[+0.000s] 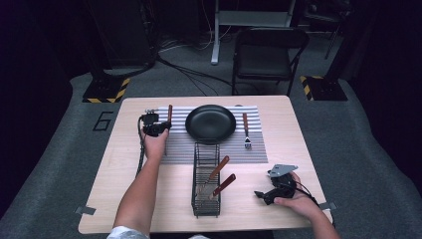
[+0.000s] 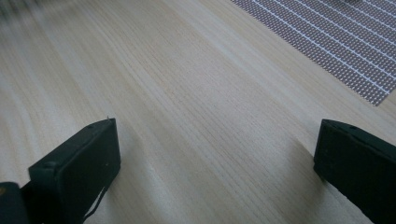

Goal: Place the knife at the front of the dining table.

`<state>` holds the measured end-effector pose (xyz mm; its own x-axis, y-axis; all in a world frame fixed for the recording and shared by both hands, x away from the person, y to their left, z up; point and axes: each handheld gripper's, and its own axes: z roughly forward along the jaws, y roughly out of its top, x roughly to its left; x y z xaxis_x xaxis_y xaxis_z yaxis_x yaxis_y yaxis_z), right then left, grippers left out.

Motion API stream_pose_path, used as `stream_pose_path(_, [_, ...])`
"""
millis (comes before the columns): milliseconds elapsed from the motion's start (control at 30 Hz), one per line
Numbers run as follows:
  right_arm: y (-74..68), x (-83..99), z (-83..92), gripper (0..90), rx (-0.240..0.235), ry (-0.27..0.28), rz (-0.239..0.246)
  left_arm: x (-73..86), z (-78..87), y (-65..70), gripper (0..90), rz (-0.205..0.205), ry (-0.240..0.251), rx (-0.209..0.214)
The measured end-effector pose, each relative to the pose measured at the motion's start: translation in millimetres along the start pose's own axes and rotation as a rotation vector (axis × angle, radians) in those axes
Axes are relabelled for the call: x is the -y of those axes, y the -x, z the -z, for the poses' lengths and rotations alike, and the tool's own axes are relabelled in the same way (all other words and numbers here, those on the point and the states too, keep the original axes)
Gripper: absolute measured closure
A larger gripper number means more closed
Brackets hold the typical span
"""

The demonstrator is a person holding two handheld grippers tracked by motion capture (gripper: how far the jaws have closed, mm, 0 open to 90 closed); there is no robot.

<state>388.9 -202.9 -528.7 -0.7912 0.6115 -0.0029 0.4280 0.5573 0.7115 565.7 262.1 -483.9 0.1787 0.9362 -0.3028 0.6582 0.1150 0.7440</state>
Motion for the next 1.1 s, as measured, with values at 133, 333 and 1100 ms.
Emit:
stream_pose_path(133, [-0.2,0.0,-0.1,0.0,0.001,0.001,-0.003,2.1,-3.5,-3.4,79.9,0.041,0.001,-0.001])
stream_pose_path(333, [0.0,0.0,0.0,0.0,0.0,0.0,0.001,5.2,-12.5,-4.3,79.9,0.049,-0.012,-0.017])
stream_pose_path(1100, [0.0,0.0,0.0,0.0,0.0,0.0,0.001,16.3,-31.9,-13.6,79.8,0.12,-0.041,-0.05])
